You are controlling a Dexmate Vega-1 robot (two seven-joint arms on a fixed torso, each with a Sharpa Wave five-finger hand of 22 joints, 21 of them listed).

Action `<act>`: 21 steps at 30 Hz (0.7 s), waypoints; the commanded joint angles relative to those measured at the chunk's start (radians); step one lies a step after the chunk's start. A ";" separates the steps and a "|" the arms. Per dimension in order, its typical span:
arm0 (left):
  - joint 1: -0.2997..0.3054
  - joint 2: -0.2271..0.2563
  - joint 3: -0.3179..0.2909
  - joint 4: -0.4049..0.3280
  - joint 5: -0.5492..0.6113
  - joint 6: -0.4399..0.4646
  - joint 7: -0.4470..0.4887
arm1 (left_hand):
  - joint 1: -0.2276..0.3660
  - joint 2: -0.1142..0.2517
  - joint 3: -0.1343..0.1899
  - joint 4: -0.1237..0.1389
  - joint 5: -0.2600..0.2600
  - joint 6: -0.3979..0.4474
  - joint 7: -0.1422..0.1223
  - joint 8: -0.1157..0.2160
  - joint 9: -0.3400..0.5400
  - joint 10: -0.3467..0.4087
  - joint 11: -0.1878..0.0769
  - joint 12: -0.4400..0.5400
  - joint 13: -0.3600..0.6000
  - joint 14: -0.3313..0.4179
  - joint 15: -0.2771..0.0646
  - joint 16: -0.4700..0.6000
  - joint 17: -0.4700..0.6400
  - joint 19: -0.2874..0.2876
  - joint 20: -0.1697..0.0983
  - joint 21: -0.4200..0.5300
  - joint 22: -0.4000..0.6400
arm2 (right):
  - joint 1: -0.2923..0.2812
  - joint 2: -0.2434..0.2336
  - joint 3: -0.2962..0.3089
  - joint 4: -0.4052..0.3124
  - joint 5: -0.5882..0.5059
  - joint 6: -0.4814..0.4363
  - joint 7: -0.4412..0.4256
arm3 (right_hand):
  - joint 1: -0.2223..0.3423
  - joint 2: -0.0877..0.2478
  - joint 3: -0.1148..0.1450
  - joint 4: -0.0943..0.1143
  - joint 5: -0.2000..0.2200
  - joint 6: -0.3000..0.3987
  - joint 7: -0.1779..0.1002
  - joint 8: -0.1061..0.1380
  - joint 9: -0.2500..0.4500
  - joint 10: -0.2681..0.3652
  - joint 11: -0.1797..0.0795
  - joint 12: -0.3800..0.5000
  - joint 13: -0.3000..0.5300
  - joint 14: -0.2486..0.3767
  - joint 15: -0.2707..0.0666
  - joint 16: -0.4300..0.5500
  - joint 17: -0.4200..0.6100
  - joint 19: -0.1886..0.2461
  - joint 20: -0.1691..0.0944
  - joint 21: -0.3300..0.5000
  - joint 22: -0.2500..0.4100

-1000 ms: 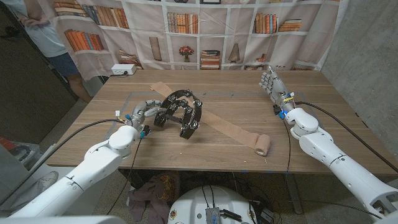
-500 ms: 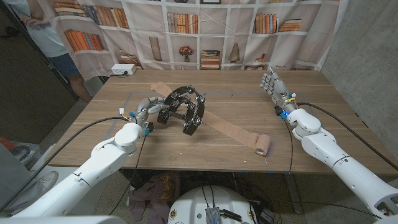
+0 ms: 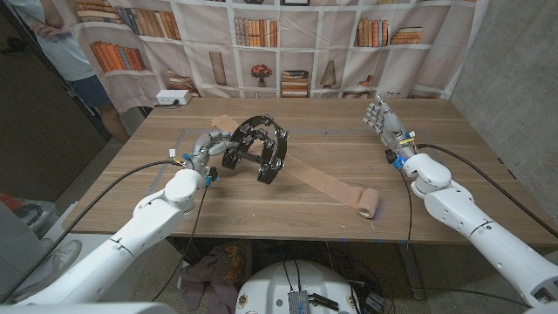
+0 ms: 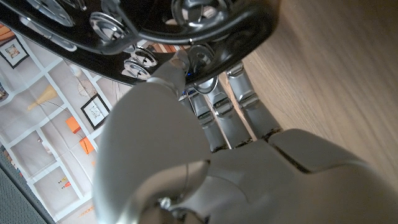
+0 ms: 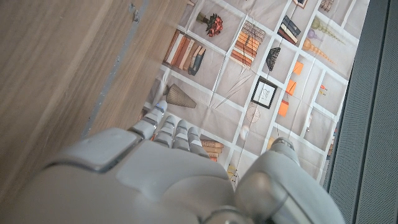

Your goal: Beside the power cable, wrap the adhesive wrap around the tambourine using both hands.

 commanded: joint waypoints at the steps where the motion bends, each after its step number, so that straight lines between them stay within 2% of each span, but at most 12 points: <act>1: -0.002 -0.009 0.006 -0.010 0.019 0.002 0.023 | 0.016 0.026 0.040 0.035 0.007 -0.001 -0.001 -0.003 0.003 0.002 -0.001 -0.004 0.003 0.054 -0.079 0.005 0.006 0.007 -0.094 0.007 0.001 | -0.017 -0.042 -0.007 -0.039 -0.023 -0.017 0.018 | 0.017 0.002 0.005 -0.008 0.000 -0.009 0.003 -0.002 0.005 0.006 -0.001 0.007 0.001 0.006 0.001 0.003 0.004 0.007 -0.001 0.006 0.003; 10: 0.006 -0.015 -0.002 -0.017 0.016 0.004 0.035 | 0.015 0.025 0.043 0.035 0.007 -0.001 0.000 -0.005 0.002 0.003 -0.006 -0.008 0.003 0.055 -0.079 0.005 0.007 0.006 -0.095 0.013 -0.006 | -0.032 -0.087 -0.015 -0.087 -0.054 -0.053 0.020 | 0.031 0.001 0.008 -0.017 0.000 -0.013 -0.005 0.000 0.005 0.006 -0.012 0.007 0.001 0.003 -0.003 0.001 0.004 0.007 0.000 0.004 0.003; 11: 0.006 -0.015 -0.003 -0.019 0.015 0.009 0.038 | 0.014 0.025 0.044 0.035 0.007 -0.001 0.000 -0.006 0.002 0.004 0.000 -0.008 0.003 0.055 -0.079 0.004 0.008 0.006 -0.094 0.014 -0.008 | -0.035 -0.093 -0.014 -0.095 -0.057 -0.057 0.019 | 0.035 0.000 0.009 -0.019 0.000 -0.012 -0.006 0.001 0.005 0.007 -0.015 0.007 0.001 0.004 -0.003 0.002 0.004 0.009 -0.002 0.004 0.003; 21: 0.003 -0.011 -0.005 -0.024 0.015 0.027 0.040 | 0.011 0.025 0.047 0.036 0.006 -0.005 0.001 -0.011 0.000 0.003 -0.004 -0.012 0.004 0.052 -0.080 0.003 0.009 0.004 -0.094 0.020 -0.014 | -0.072 -0.131 -0.001 -0.159 -0.074 -0.093 -0.012 | 0.070 -0.001 0.017 -0.040 0.000 -0.001 -0.013 0.009 0.004 0.025 -0.022 0.013 0.002 0.017 -0.017 0.005 0.004 0.021 -0.008 0.005 0.002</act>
